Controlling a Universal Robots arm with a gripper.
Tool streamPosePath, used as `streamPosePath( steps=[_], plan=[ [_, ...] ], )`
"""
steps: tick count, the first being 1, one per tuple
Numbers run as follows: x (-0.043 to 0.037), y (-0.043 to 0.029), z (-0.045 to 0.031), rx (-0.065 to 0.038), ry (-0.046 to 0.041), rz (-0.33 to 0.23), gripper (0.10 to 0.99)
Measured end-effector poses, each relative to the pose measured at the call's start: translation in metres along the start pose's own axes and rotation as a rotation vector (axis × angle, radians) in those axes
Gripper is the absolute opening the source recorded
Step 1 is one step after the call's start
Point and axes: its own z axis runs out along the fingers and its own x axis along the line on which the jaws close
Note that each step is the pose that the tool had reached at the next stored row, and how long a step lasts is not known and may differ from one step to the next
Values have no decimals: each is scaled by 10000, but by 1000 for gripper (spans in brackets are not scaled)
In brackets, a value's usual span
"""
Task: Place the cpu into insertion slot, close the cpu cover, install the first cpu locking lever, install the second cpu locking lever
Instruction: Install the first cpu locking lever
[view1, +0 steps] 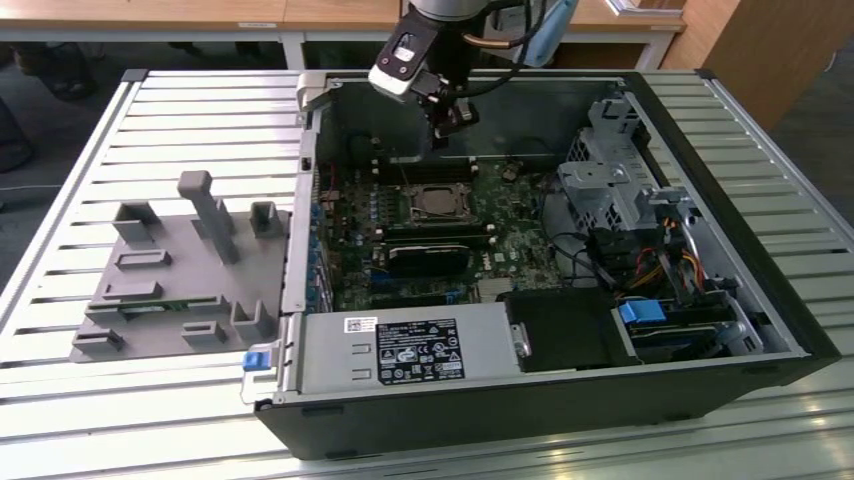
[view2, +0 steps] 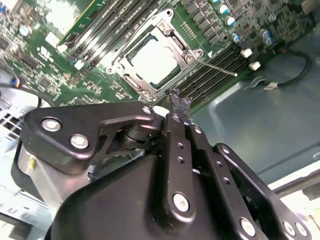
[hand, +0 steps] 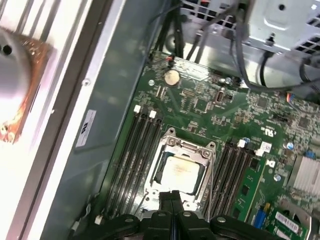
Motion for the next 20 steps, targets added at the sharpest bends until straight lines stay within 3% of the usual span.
streamPosePath(
  steps=[20],
  plan=[
    [0,0,3,143,142,-3046,106]
  ],
)
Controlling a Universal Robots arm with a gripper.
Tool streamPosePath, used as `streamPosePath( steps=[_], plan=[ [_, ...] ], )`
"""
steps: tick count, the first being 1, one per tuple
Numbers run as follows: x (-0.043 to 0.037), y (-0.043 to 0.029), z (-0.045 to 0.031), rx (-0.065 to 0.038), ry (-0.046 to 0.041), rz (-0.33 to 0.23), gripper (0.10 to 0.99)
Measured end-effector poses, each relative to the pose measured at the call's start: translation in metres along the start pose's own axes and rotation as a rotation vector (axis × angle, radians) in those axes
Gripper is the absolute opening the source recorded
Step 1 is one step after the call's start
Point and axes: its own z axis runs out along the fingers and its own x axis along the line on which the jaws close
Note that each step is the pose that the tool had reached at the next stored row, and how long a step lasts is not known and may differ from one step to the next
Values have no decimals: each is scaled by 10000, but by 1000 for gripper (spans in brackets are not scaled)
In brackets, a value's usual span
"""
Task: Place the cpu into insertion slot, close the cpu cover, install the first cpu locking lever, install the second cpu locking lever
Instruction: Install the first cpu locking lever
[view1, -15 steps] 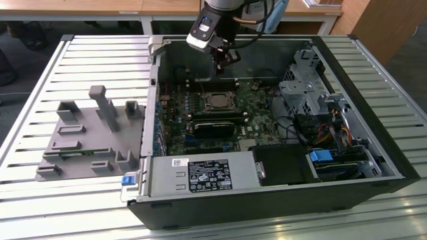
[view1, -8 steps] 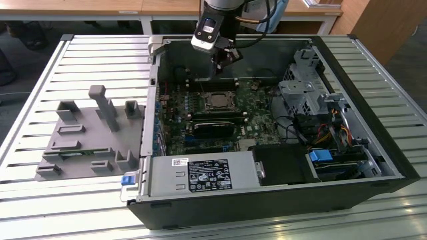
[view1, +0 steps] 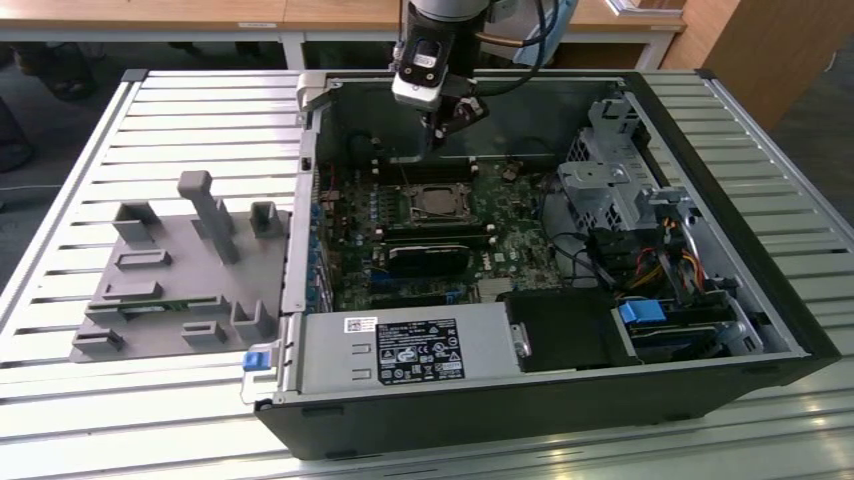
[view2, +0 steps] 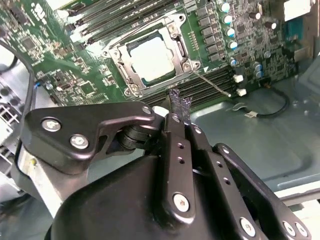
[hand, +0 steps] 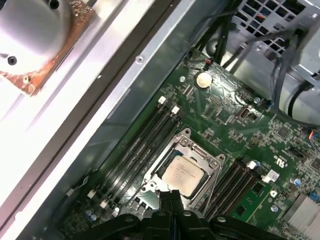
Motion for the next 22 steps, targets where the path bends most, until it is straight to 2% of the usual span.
streamPosePath(
  steps=[22],
  plan=[
    [0,0,0,125,124,-2652,106]
  ],
)
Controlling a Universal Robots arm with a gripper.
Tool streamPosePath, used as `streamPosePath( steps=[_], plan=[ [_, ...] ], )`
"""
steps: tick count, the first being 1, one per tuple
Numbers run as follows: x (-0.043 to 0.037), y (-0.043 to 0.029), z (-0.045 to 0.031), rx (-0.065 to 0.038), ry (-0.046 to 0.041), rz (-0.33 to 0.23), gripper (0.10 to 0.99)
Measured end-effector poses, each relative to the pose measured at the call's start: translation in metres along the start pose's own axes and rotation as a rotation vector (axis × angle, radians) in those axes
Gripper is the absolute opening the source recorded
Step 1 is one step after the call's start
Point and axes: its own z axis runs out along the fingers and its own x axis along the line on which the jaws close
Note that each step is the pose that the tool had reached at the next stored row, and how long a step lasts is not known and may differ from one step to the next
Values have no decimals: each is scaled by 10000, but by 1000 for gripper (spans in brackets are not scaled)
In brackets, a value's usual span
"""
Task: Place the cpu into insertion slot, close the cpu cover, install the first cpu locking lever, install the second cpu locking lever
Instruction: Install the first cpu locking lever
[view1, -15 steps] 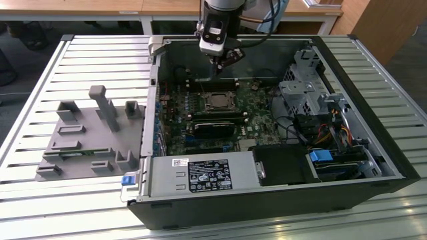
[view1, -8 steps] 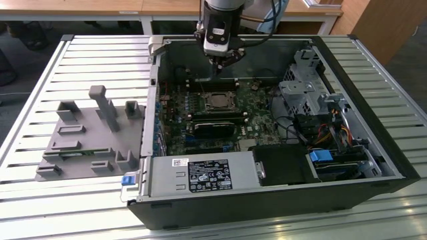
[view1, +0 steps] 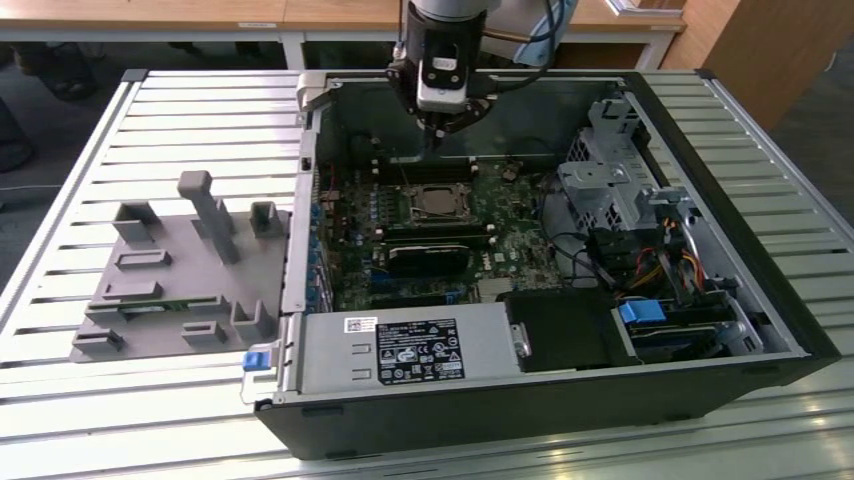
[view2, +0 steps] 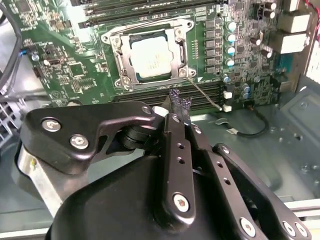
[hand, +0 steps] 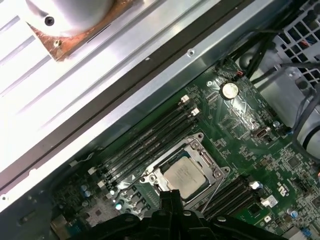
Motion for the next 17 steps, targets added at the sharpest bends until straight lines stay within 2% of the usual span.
streamPosePath(
  steps=[17],
  plan=[
    [0,0,1,97,97,-2083,106]
  ],
)
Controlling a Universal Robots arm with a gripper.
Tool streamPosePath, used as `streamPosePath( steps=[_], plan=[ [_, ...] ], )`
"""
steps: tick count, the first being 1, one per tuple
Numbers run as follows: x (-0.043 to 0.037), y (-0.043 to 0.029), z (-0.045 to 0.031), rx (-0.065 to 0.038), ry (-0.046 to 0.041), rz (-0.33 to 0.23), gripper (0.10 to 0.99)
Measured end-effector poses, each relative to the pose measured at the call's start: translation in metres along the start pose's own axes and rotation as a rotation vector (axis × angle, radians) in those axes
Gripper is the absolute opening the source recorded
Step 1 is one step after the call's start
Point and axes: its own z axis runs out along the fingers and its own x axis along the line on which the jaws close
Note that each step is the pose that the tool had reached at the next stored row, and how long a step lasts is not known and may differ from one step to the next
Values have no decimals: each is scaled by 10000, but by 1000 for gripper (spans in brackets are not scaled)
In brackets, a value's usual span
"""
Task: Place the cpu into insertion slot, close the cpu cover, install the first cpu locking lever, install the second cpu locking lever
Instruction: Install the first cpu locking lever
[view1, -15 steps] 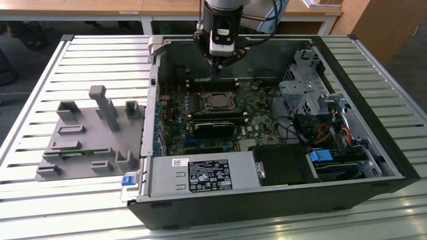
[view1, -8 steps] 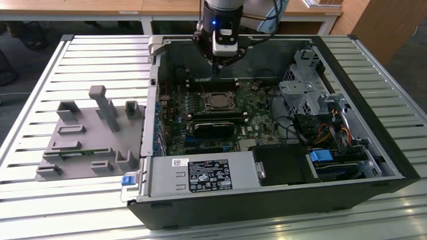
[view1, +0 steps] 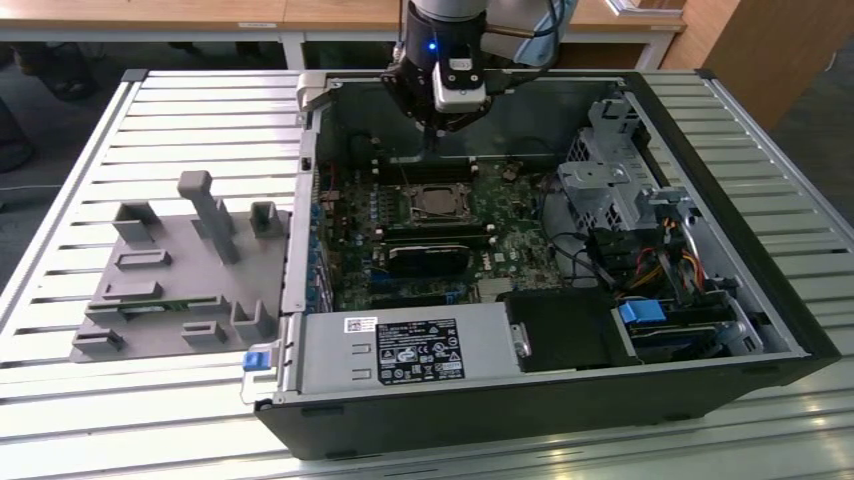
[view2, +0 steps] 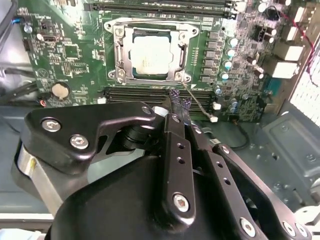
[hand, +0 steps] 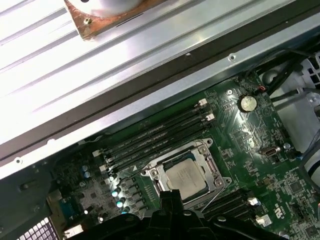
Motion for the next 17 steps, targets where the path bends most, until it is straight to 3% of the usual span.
streamPosePath(
  steps=[5,17],
  plan=[
    [0,0,0,30,31,-655,106],
    [0,0,5,131,129,-2813,106]
  ],
)
